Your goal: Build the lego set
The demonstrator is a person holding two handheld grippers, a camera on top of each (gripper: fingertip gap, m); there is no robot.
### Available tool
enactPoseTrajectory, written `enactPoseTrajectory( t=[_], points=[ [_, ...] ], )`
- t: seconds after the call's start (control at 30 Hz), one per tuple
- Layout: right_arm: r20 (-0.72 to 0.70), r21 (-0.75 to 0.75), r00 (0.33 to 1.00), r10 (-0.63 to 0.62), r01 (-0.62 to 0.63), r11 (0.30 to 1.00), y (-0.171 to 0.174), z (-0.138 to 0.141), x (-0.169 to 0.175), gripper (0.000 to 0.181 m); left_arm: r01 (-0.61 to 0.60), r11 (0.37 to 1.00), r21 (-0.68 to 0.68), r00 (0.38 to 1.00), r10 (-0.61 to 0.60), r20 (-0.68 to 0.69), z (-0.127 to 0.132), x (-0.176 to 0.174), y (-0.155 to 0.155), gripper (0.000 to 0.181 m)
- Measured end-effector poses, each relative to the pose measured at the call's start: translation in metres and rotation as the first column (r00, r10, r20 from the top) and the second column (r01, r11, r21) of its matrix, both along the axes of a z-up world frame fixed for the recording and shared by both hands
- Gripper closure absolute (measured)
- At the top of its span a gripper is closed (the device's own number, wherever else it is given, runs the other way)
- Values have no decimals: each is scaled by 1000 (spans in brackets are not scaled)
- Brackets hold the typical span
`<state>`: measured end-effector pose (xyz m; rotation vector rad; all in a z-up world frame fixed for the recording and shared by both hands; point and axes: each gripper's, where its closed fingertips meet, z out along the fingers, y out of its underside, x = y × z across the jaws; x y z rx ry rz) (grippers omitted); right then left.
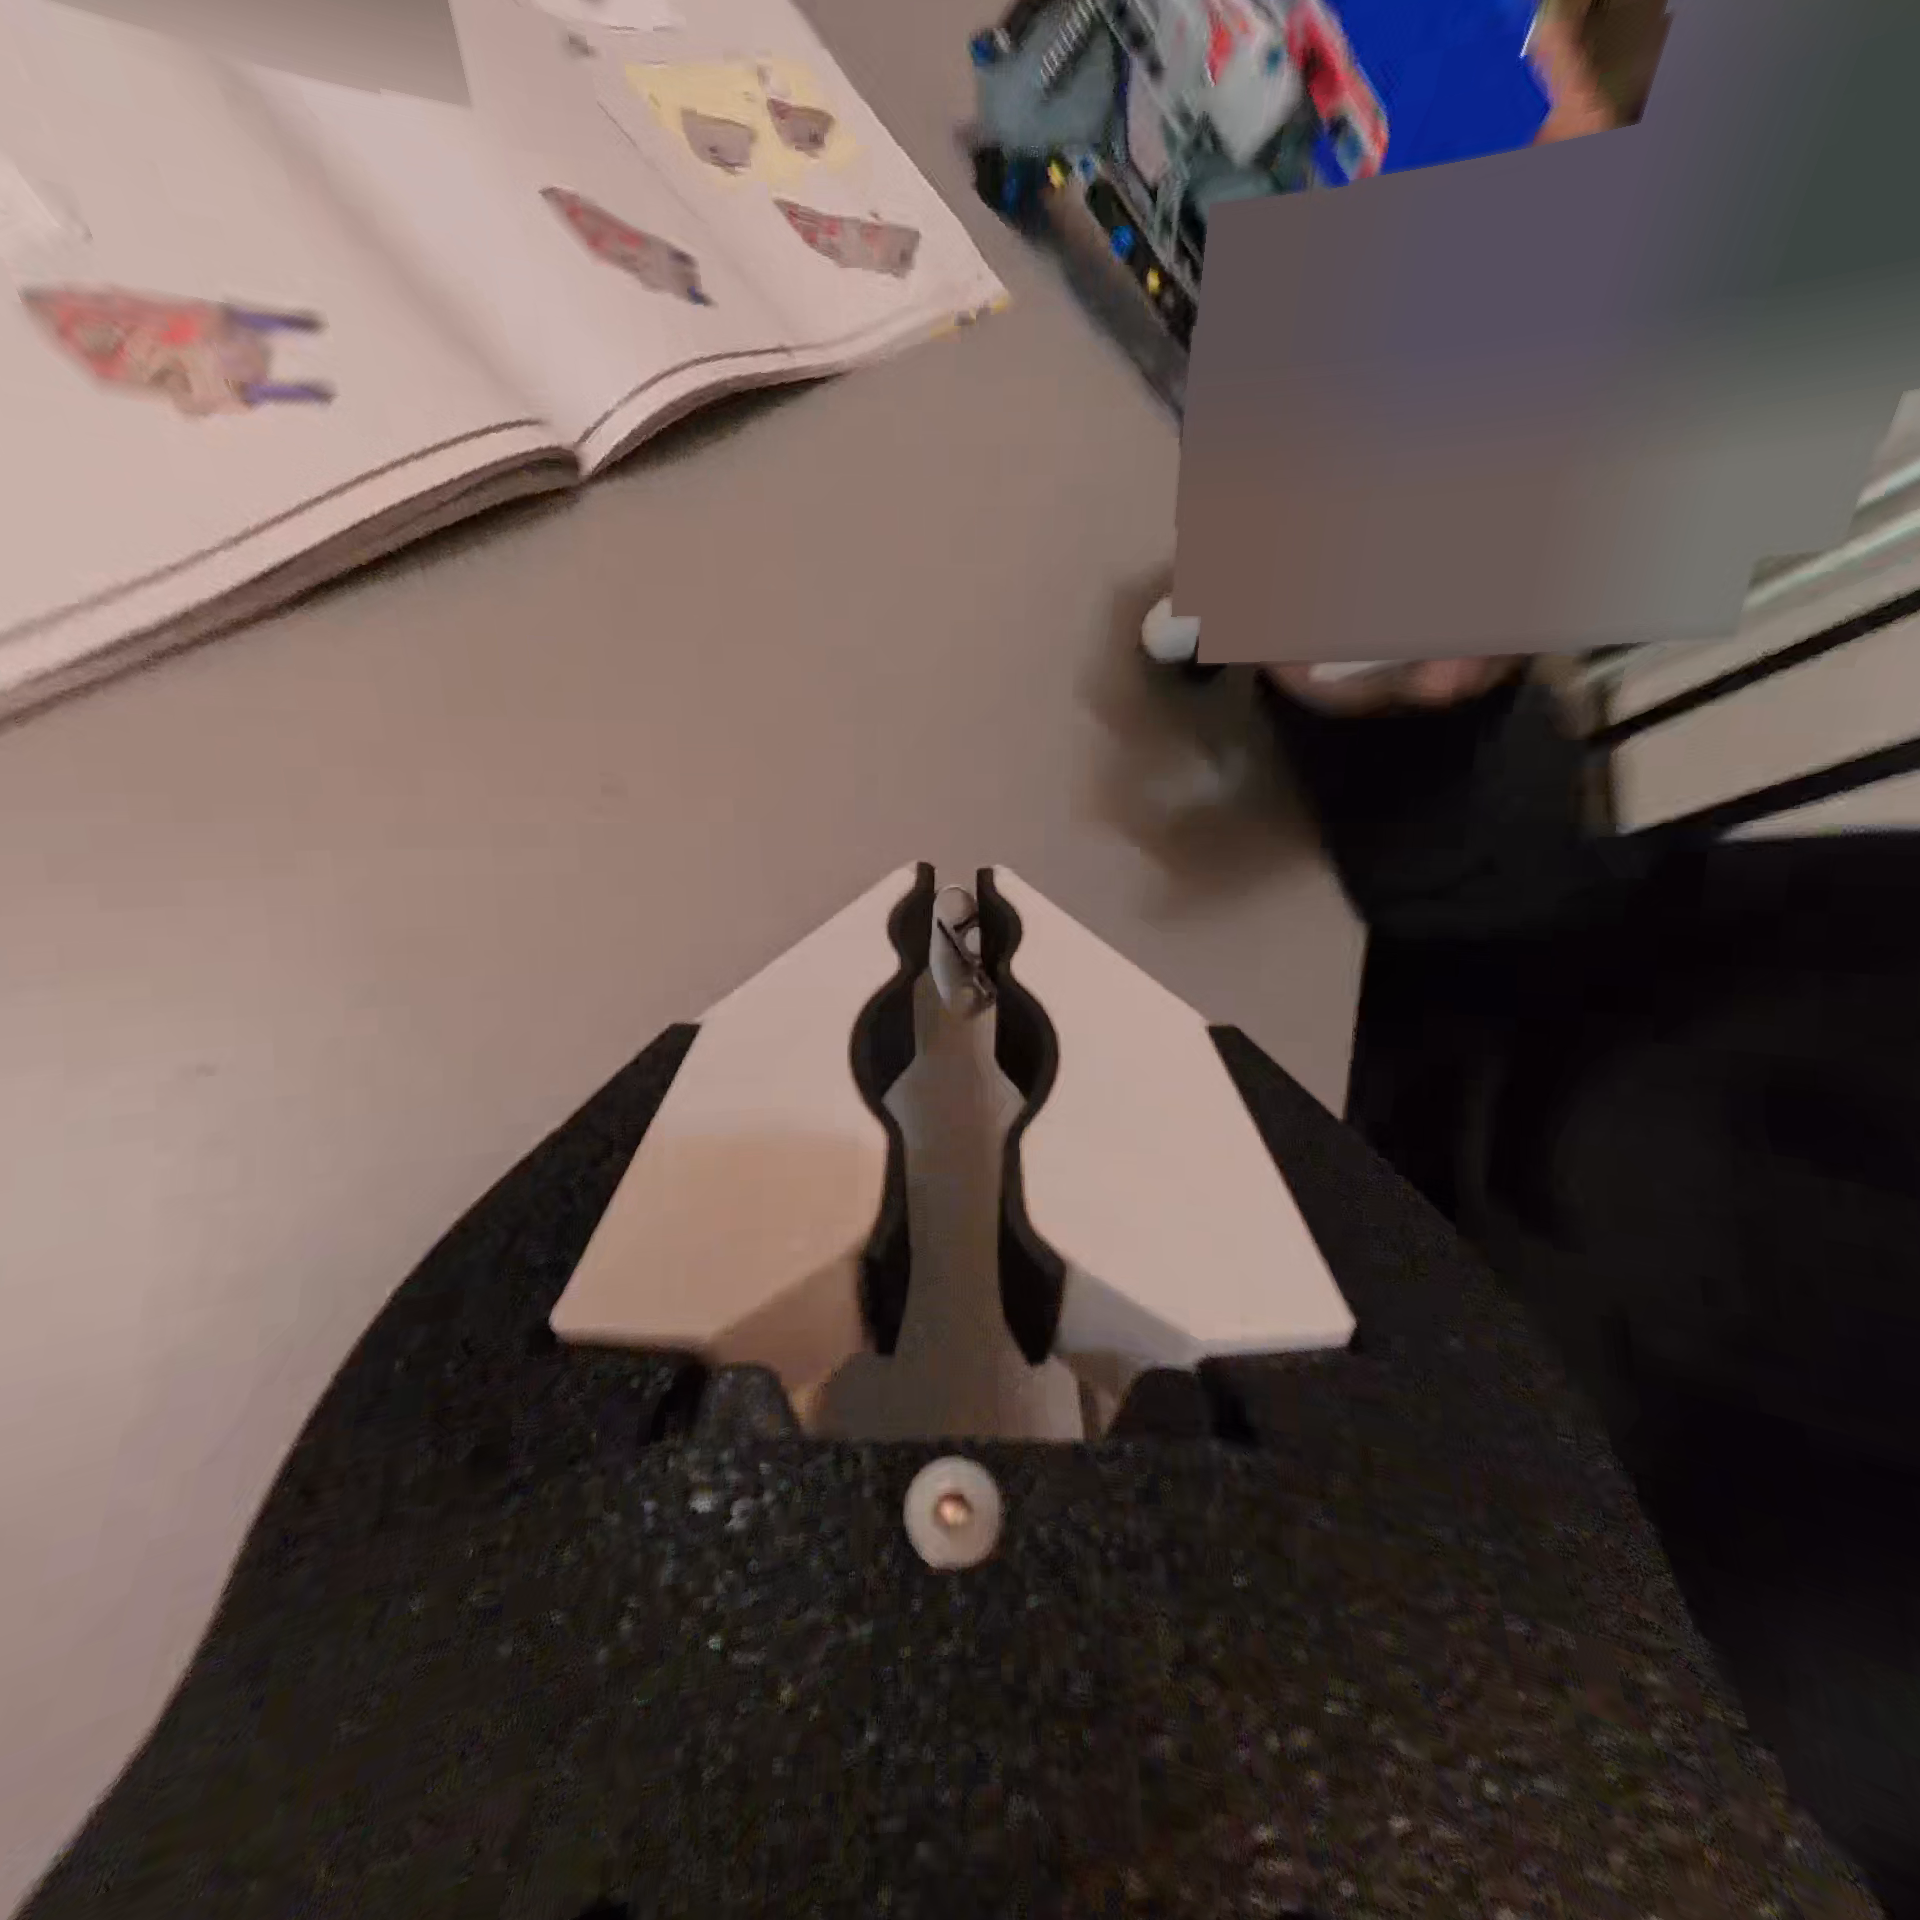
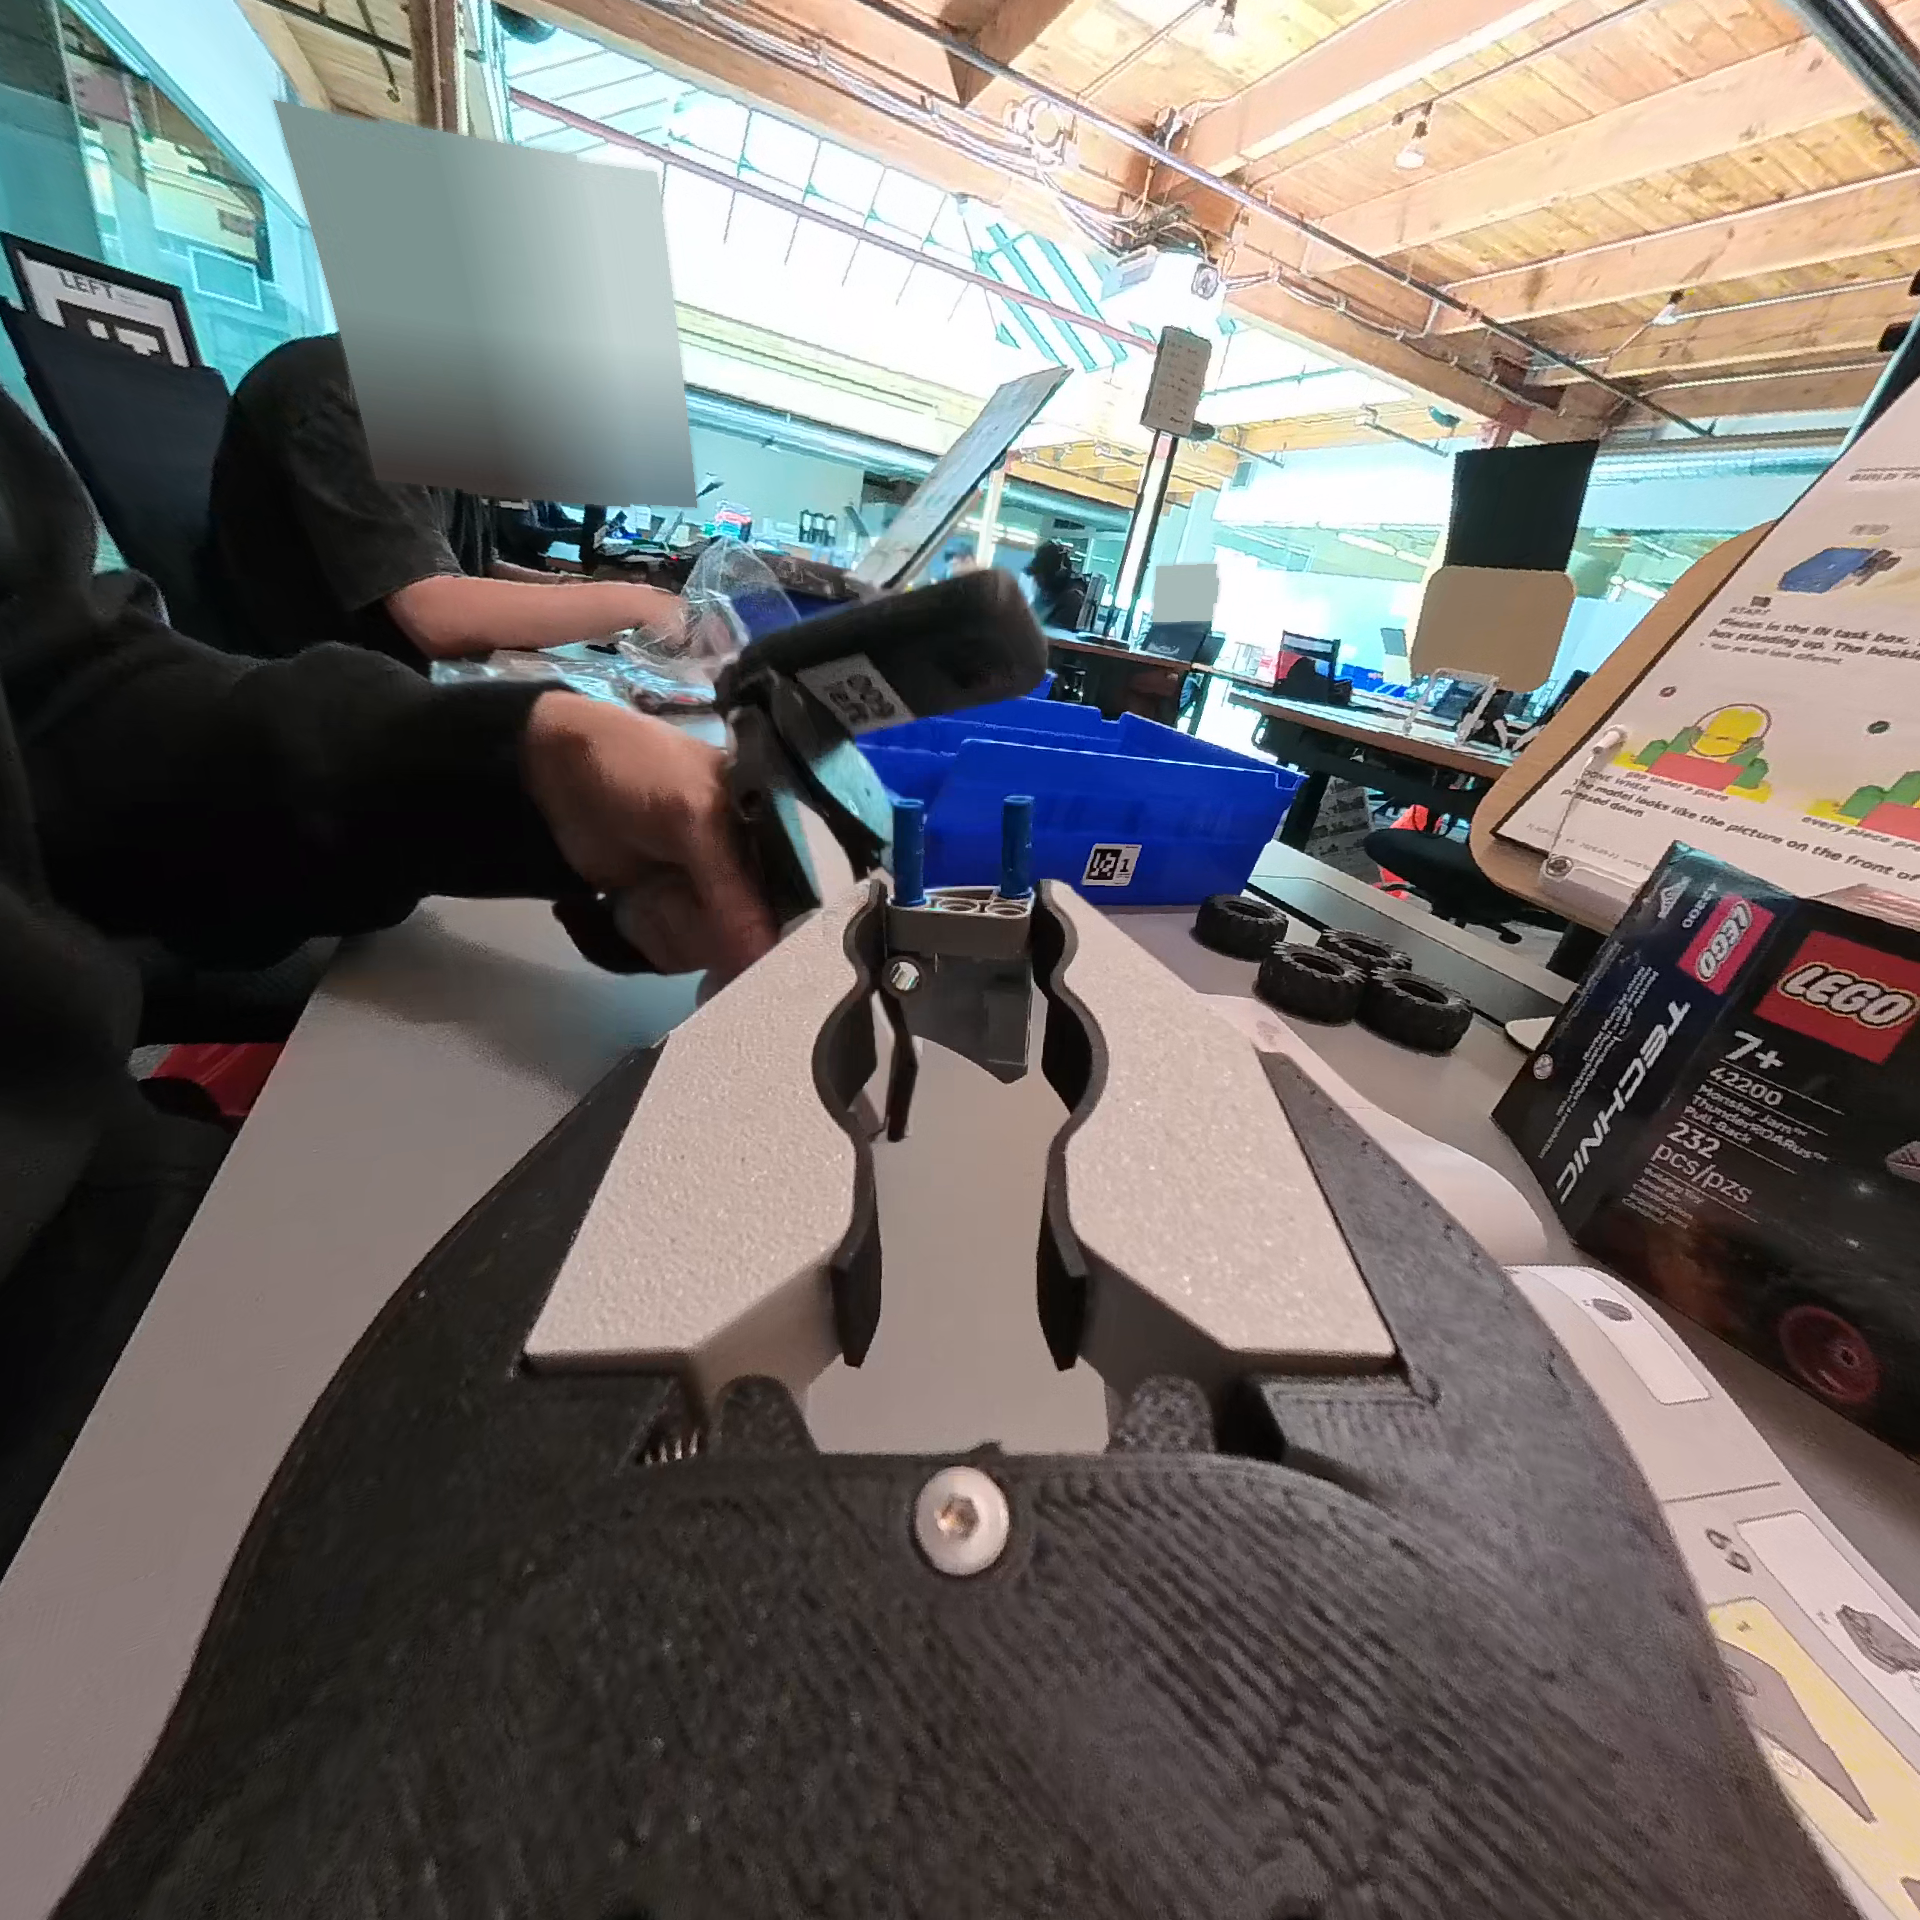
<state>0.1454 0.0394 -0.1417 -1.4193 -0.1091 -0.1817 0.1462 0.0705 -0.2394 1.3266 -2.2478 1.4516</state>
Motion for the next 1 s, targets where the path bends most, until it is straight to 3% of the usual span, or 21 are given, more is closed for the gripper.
enactPoseTrajectory(
  t=[0.03,0.23,0.33,0.4,0.5,0.57,0.6,0.67,0.77,0.87,1.0],
  points=[
    [-1,4,1000,-5,5,1000,-1,1,1,156,-32,998,-52,999,30,-44,-1,4,4,176],
    [6,-13,999,-33,33,999,0,-2,5,156,-145,979,-141,983,127,-129,-14,17,29,177],
    [14,-25,999,-45,45,999,1,-4,6,156,-161,980,-117,986,155,-64,-11,23,42,177],
    [16,-25,998,-53,54,998,0,-4,7,156,-127,990,-68,989,131,74,0,25,45,177],
    [27,-30,997,-74,75,997,0,-4,10,156,33,985,170,932,-92,352,13,8,32,168],
    [43,-46,995,-92,94,994,1,-6,12,156,91,899,428,877,-276,394,2,-2,29,161],
    [52,-57,993,-103,106,993,2,-8,13,156,80,843,532,883,-308,354,-7,-3,34,158],
    [79,-77,989,-127,133,988,3,-11,15,156,44,796,604,941,-236,242,-18,-2,39,153],
    [96,-82,985,-143,151,985,3,-12,16,156,19,883,469,978,-112,173,-15,-7,18,152],
    [85,-70,987,-139,145,987,2,-10,16,156,-81,853,515,981,-23,192,-22,2,24,144],
    [79,-69,988,-134,140,988,2,-10,16,156,-66,845,530,965,-82,251,-20,1,13,150]
  ],
)
